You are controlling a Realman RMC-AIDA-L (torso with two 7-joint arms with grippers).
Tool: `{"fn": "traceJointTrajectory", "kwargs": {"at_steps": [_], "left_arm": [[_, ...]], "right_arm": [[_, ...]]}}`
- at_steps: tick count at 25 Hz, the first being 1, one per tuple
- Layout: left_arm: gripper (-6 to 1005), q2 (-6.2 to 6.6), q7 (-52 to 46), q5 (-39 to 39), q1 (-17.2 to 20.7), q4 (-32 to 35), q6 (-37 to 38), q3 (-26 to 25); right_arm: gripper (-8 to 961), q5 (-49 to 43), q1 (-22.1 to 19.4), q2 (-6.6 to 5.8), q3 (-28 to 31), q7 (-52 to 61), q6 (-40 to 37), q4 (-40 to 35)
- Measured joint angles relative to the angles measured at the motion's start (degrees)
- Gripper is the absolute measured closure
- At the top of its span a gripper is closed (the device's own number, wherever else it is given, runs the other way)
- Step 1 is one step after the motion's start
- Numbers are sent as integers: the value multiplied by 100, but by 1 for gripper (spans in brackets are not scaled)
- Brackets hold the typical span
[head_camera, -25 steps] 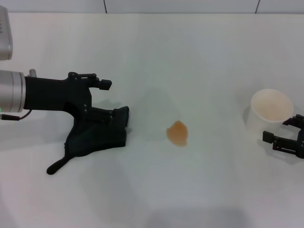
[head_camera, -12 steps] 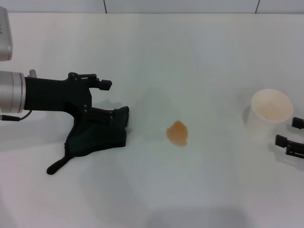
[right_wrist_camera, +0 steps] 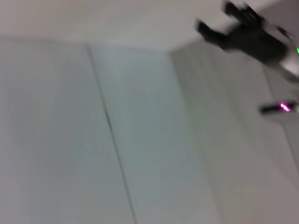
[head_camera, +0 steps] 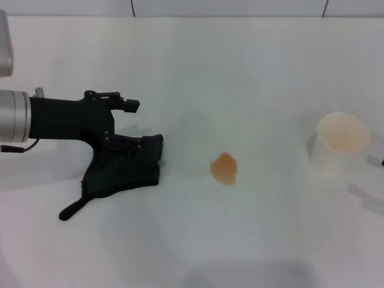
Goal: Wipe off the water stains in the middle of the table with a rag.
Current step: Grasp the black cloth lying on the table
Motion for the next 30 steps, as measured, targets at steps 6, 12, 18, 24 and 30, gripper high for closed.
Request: {"fn": "traceJointTrajectory", "kwargs": {"at_steps": [6,12,18,24,30], "left_arm": [[114,3,1,-3,0,-1,-14,0],[115,3,1,-4,-14,-16,-32,-15],[115,3,0,-8,-30,-26,-34,-75],[115,-4,-1,-16,-20,-19,-77,-87],[115,-6,-20,-21,-40,-18,-114,-88]], "right_arm": [[103,467,137,2,105,-140,-1039,-2],[110,529,532,2,-17,-152,-1388,-40],[118,505,688,5,-195,-183,-1151,-158],[126,507,690,17,-498,-359,-237,-231],[134,533,694,20,-795,-307,-36,-456]]}}
